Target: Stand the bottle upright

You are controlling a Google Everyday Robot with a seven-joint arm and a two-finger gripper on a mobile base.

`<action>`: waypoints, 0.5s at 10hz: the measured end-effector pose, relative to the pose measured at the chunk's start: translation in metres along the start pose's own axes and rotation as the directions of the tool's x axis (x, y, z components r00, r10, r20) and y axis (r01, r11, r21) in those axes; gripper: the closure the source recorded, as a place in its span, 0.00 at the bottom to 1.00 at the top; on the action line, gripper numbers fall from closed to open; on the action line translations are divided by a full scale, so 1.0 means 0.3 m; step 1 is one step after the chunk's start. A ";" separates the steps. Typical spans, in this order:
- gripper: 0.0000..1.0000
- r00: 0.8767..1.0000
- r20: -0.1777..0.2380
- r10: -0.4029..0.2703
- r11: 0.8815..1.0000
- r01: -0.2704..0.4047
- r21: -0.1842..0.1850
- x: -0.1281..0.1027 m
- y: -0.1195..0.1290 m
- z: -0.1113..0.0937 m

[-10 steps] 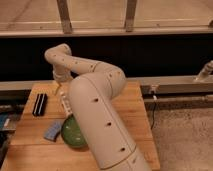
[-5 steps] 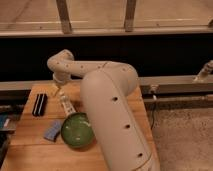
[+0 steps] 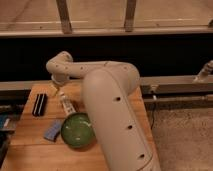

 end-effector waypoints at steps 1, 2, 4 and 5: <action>0.20 1.000 -0.015 -0.003 1.000 0.003 -0.002 -0.002 0.008 0.013; 0.20 0.999 -0.036 -0.001 1.000 0.001 0.006 0.005 -0.004 0.027; 0.20 0.997 -0.078 0.021 1.000 -0.020 0.007 0.019 -0.009 0.054; 0.20 0.995 -0.093 0.032 0.999 -0.031 0.007 0.024 -0.007 0.065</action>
